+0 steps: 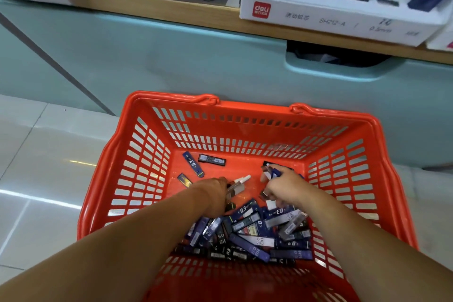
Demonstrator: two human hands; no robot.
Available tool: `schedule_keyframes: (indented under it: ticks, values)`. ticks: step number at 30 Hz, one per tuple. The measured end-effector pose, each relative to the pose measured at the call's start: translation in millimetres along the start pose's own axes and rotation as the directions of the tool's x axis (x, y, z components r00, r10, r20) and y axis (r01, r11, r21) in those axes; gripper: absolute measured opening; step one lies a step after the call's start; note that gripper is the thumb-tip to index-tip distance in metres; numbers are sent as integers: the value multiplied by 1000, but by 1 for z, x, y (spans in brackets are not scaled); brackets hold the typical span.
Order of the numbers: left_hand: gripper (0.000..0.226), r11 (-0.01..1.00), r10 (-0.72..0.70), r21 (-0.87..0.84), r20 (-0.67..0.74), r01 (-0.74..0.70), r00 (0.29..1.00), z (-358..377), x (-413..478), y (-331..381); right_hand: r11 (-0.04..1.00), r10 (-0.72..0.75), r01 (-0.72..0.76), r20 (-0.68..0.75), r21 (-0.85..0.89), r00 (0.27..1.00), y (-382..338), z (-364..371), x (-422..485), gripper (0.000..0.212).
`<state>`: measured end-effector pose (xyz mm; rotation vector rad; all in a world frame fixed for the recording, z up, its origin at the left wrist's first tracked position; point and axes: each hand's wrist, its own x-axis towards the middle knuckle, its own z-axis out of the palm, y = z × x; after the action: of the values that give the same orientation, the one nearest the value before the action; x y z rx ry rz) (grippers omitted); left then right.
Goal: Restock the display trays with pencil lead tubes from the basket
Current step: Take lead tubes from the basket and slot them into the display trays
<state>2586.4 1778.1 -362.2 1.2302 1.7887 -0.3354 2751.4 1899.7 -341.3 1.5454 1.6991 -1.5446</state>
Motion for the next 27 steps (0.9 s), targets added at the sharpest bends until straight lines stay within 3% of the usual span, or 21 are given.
schedule_keyframes:
  ticks: [4, 8, 11, 13, 17, 23, 27]
  values:
    - [32, 959, -4, -283, -35, -6, 999, -8, -22, -10, 989, 18, -16, -11, 145, 1000, -16, 1, -16, 33]
    - [26, 886, 48, -456, -94, -86, 994, -30, -55, -12, 949, -66, 88, -82, 302, 994, -38, -4, -47, 26]
    - [10, 760, 101, -628, -138, -165, 985, -47, -85, -14, 931, -161, 172, -62, 322, 985, -51, -8, -76, 25]
    - [8, 666, 136, -720, -136, -192, 981, -59, -106, -15, 919, -175, 172, -24, 354, 984, -62, -9, -100, 37]
    - [14, 578, 202, -773, -175, -261, 964, -84, -153, -10, 875, -141, 141, -36, 464, 989, -86, -9, -150, 68]
    - [3, 555, 295, -745, -240, -370, 925, -117, -228, 7, 908, -185, 261, -247, 327, 951, -111, -12, -207, 45]
    - [7, 502, 342, -774, -232, -386, 911, -138, -278, 9, 835, -281, 381, -287, 398, 916, -139, -15, -246, 40]
